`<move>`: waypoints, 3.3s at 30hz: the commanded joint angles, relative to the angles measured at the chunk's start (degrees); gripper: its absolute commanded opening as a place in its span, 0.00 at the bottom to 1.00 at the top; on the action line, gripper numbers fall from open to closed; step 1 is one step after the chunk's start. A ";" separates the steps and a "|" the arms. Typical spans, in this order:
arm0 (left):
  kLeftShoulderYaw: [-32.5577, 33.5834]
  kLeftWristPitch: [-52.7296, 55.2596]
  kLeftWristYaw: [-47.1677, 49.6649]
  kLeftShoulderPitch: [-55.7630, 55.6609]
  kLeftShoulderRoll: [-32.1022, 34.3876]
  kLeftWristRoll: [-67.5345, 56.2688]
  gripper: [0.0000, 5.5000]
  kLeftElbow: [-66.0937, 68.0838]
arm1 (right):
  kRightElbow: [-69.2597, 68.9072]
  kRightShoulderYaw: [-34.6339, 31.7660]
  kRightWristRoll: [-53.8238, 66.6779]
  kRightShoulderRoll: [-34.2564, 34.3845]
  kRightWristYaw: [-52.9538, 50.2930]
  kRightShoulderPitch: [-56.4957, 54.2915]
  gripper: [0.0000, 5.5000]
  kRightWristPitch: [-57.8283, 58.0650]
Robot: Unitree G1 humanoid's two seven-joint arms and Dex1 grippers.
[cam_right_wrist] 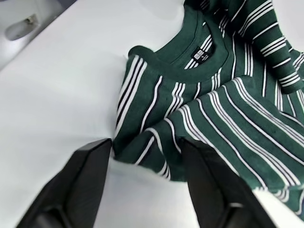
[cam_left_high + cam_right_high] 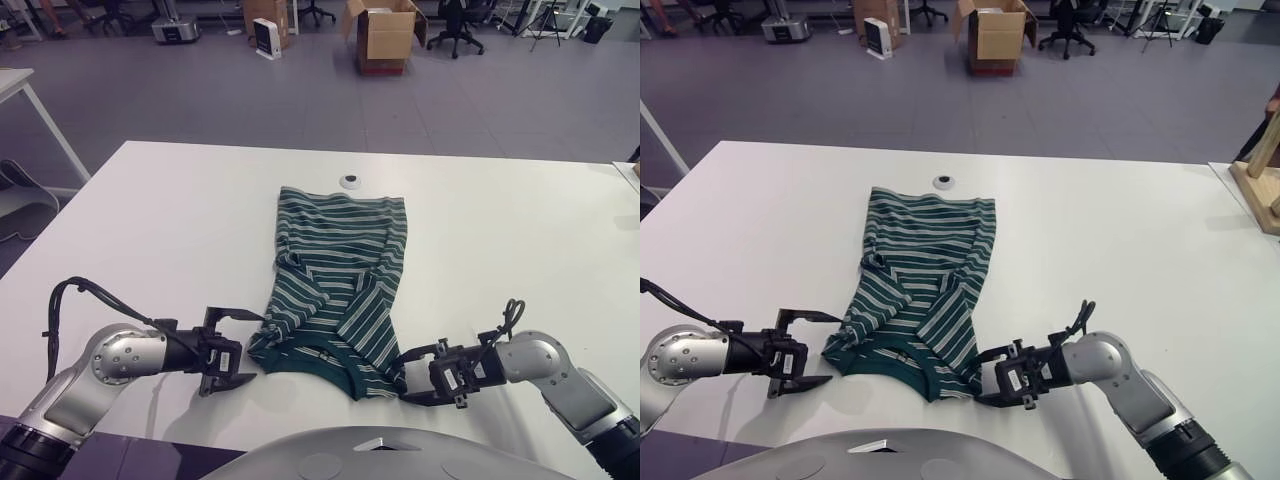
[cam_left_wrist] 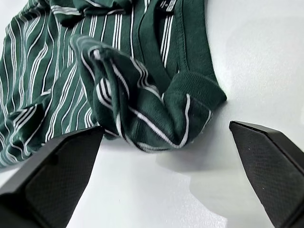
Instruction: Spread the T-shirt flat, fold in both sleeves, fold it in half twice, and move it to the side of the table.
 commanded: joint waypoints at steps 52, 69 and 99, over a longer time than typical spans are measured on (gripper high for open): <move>-6.20 11.59 -6.40 -60.30 -26.08 -14.52 0.01 74.34 | 82.29 -0.24 2.32 21.97 -6.84 -67.49 0.02 29.21; 4.12 14.02 5.81 -66.32 -30.95 -10.13 0.48 84.05 | 85.44 -12.25 -2.90 27.59 -28.22 -70.14 0.12 28.81; 29.11 39.97 40.65 -23.21 -34.73 -27.16 0.82 8.15 | 20.77 14.22 -16.03 8.43 -0.42 -30.16 0.51 -2.85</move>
